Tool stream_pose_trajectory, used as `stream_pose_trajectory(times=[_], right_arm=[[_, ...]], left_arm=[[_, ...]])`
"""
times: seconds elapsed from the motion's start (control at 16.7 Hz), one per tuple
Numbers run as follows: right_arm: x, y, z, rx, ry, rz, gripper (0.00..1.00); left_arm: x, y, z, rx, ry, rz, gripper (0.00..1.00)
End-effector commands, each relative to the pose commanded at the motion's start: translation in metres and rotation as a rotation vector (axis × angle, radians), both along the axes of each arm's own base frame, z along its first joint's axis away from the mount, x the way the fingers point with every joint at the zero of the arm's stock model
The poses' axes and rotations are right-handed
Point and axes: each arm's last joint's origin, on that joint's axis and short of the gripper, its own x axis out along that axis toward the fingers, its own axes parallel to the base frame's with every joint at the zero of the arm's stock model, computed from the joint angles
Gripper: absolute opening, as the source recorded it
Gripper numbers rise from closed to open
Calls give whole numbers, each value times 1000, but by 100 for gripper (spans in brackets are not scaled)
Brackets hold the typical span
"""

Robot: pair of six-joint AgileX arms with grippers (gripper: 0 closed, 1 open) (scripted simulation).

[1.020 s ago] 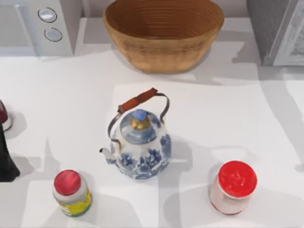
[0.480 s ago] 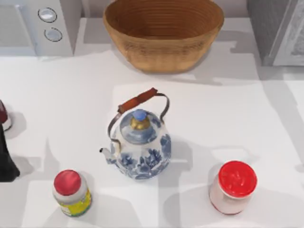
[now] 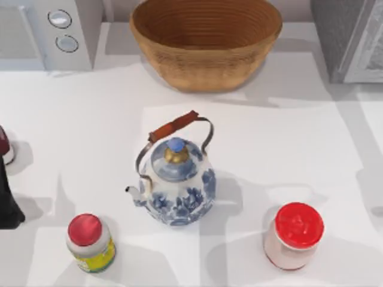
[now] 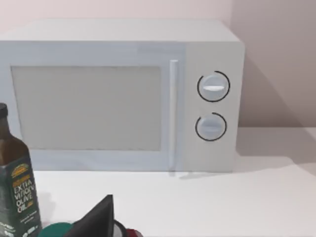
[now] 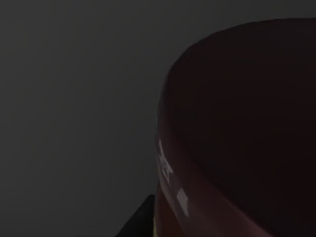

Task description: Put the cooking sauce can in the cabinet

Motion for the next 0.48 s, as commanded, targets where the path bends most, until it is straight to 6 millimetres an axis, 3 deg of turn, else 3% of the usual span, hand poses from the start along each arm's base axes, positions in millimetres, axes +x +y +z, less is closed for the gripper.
stream_pose_trajectory(times=[0.3, 0.48], right_arm=[[3, -3, -1, 0, -5, -6, 0], [3, -3, -1, 0, -5, -6, 23]], left_arm=[[0, 0, 0, 0, 0, 0, 100], [0, 0, 0, 0, 0, 0, 100]])
